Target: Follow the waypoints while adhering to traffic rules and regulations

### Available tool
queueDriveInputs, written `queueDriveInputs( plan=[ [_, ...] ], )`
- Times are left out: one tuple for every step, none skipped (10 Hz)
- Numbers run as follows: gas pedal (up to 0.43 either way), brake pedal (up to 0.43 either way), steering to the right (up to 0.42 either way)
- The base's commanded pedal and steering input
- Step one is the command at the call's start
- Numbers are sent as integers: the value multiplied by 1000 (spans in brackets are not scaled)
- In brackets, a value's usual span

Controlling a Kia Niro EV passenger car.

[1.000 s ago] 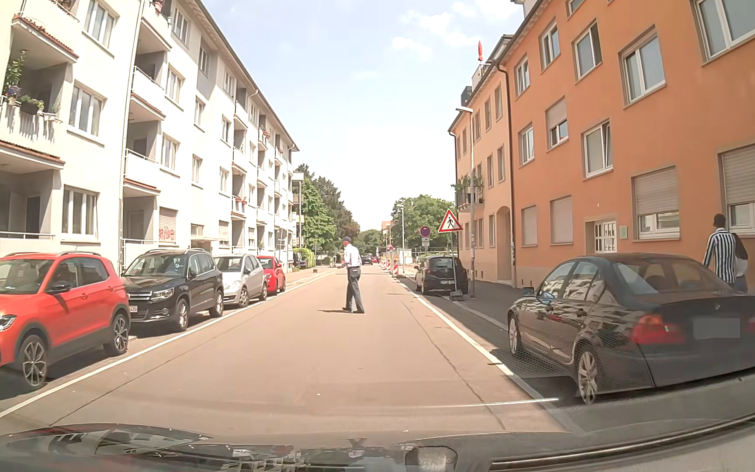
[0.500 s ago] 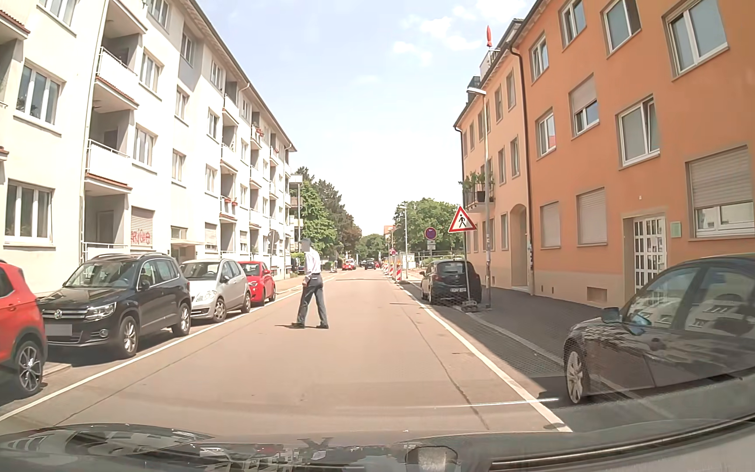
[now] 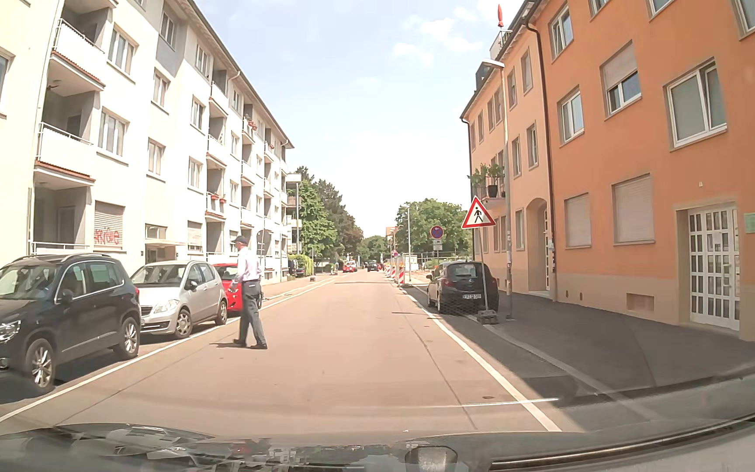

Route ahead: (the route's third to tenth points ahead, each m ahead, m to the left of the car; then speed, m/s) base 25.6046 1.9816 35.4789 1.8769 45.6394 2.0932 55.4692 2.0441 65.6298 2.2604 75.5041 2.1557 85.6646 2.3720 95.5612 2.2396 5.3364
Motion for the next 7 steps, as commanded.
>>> queueDriveInputs(
  plan=[
    [118,0,-4],
    [118,0,-4],
    [118,0,-4],
    [118,0,-8],
    [118,0,-13],
    [138,0,-21],
    [157,0,-25]
  ],
)
